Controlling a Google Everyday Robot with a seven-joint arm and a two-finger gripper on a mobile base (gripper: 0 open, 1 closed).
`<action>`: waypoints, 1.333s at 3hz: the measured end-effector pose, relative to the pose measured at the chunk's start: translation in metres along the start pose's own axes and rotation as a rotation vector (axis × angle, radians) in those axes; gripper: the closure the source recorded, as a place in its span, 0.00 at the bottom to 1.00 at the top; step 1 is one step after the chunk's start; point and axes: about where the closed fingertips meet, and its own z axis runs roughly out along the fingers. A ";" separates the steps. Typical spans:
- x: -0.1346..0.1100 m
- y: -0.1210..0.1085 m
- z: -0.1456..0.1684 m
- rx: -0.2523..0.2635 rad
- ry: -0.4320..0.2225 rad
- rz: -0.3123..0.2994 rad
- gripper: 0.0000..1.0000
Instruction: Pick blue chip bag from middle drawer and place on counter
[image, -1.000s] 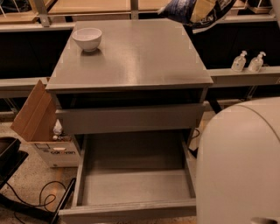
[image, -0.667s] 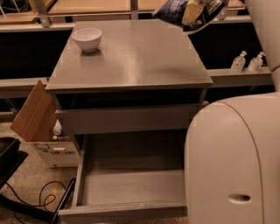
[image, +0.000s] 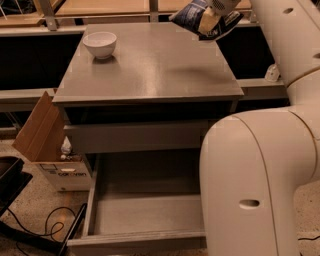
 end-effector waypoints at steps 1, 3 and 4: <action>0.005 -0.006 0.038 0.042 0.008 0.077 1.00; 0.011 -0.002 0.060 0.051 0.024 0.112 0.83; 0.011 0.000 0.064 0.046 0.027 0.111 0.60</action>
Offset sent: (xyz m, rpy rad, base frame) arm 0.0367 -0.0060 -0.0616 0.0589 -0.0371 -0.1681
